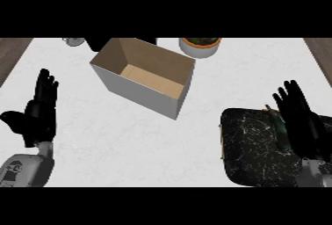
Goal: Pick the eggplant from the tray and place it in the cardboard box
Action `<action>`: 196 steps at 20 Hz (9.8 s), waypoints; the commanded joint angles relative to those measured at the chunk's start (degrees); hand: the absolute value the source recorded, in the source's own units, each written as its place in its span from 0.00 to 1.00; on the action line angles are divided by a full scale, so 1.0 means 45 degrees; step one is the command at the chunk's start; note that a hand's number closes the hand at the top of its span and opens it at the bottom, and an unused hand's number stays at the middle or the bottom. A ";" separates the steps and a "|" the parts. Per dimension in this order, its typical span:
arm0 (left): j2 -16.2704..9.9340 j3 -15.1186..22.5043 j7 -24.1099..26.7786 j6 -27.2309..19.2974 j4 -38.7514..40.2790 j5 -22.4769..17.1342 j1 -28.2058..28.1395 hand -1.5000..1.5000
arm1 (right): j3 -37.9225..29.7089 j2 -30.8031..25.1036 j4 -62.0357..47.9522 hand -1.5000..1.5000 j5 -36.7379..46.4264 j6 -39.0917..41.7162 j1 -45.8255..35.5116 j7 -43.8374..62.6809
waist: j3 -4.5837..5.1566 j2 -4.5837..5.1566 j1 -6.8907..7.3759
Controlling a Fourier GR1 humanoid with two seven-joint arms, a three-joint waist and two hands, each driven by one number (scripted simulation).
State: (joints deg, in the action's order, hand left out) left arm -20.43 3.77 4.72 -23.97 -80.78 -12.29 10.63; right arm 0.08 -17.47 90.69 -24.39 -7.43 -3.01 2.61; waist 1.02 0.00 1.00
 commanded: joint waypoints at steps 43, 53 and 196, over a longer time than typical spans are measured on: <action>-0.0479 0.1052 -0.2271 0.2312 -0.1639 0.2449 -0.2215 0.50 | 0.2184 -0.5442 -0.5551 0.00 0.5786 0.9493 -0.5516 0.7452 | -0.0225 -0.0011 -0.0188; 0.0027 0.0396 -0.2005 0.2873 -0.1941 0.2974 -0.2851 0.50 | 0.1627 -0.4386 -0.6142 0.00 0.7727 0.9861 -0.5082 0.7239 | -0.0227 -0.0007 -0.0162; 0.2293 -0.1367 -0.2180 0.4840 -0.1766 0.5476 -0.1613 0.50 | -0.2910 -0.1867 -1.7281 0.00 0.4763 0.4553 -1.4975 -0.5737 | -0.0249 0.0551 0.0615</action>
